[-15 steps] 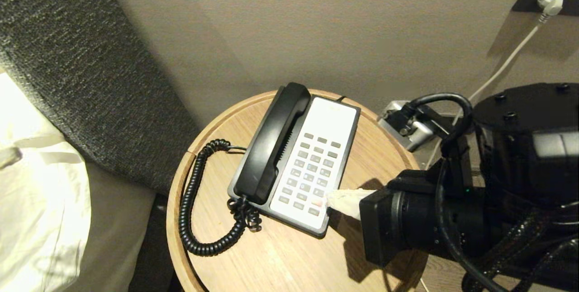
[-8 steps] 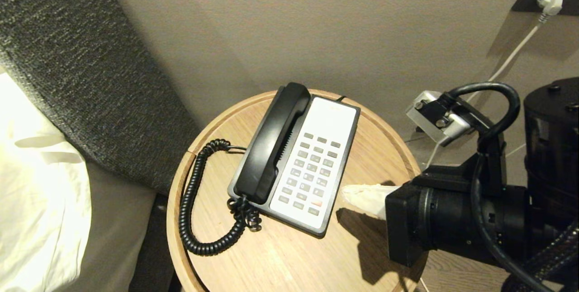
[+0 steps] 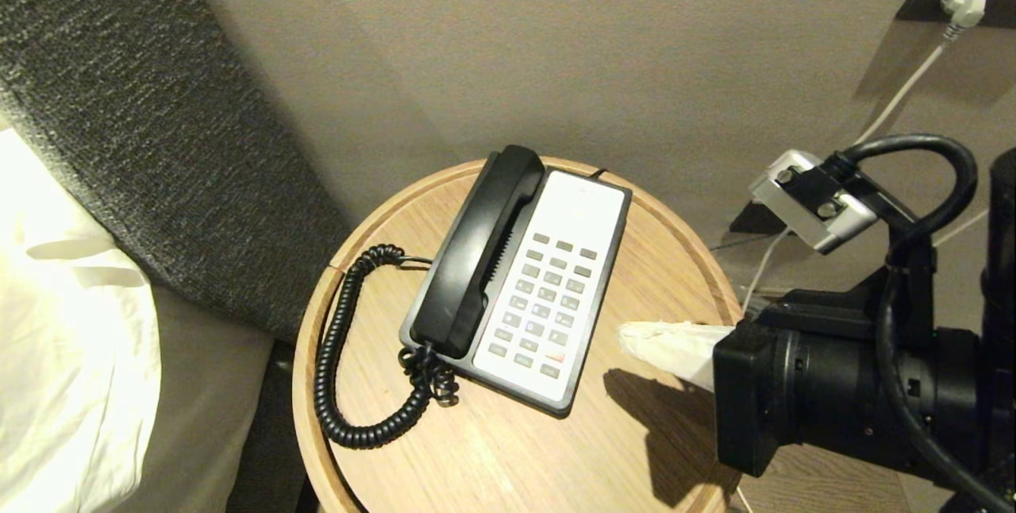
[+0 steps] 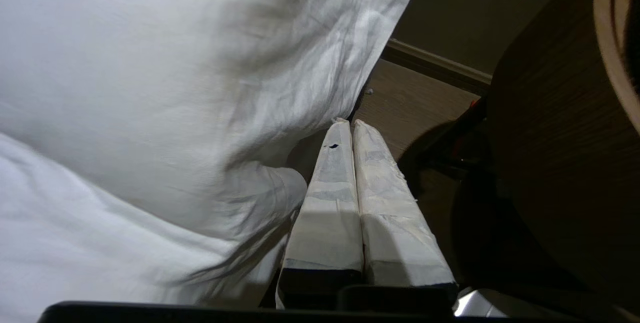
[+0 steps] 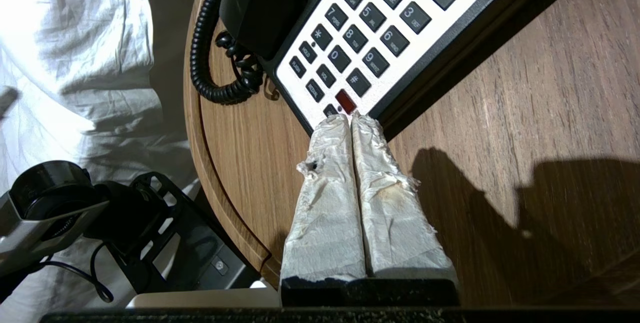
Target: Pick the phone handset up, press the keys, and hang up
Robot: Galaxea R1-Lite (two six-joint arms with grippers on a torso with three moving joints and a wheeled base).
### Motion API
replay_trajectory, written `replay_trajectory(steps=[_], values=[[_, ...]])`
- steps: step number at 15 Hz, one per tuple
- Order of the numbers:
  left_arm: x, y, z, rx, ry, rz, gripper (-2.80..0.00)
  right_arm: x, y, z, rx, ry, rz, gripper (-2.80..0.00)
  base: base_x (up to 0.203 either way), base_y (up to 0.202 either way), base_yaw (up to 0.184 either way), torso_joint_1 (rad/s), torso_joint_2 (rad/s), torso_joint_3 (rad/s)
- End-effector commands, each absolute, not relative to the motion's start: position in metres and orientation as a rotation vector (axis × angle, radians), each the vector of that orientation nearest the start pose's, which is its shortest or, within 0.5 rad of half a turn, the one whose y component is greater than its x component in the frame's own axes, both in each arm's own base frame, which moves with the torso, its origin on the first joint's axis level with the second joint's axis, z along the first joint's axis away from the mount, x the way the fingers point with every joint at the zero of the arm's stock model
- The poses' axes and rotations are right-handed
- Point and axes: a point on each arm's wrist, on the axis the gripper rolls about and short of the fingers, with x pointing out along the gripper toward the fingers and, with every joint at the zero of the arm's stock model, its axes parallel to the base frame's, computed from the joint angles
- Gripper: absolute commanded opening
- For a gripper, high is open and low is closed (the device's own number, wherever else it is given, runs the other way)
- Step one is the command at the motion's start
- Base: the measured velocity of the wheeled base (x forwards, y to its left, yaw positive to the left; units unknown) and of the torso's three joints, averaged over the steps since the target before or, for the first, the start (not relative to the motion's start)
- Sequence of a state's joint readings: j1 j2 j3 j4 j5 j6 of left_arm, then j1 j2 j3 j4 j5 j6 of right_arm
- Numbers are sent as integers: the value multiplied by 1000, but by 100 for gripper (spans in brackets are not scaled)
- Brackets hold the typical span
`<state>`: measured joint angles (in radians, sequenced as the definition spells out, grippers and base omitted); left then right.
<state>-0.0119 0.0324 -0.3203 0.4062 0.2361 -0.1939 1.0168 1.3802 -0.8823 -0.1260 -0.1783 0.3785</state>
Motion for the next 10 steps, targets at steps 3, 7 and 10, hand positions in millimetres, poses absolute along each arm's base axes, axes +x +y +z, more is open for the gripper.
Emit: replay_trajectory(steps=[3,7,10], values=[[-24,2,86,-72,-73,80,-280,121,188,241,146,460,759,-280,0,0,0,0,0,0],[-20,0,73,54,-45,-18,-280,119,185,242,148,457,758,-280,0,0,0,0,0,0],[-20,0,73,33,-48,-8,-280,116,179,235,138,468,749,-280,0,0,0,0,0,0]])
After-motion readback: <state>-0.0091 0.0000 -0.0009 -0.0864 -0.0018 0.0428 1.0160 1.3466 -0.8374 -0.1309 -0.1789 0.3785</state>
